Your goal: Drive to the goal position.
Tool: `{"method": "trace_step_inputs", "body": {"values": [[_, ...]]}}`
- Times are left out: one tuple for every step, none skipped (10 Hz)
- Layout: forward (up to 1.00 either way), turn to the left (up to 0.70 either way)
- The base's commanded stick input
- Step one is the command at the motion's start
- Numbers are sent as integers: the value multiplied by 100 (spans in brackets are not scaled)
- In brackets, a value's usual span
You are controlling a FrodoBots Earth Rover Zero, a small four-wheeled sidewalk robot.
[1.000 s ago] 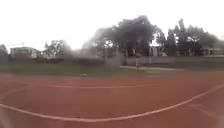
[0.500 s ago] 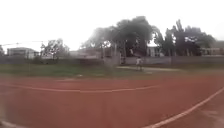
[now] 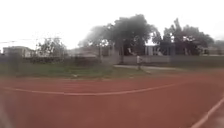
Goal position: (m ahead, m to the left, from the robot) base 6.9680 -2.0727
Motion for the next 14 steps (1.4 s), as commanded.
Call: {"method": "trace_step_inputs", "body": {"values": [[70, -14], [70, -14], [70, -14], [70, -14], [70, -14], [70, -14], [70, -14], [70, -14], [70, -13], [70, -4], [70, 0], [70, 0], [70, 0], [70, 0]]}}
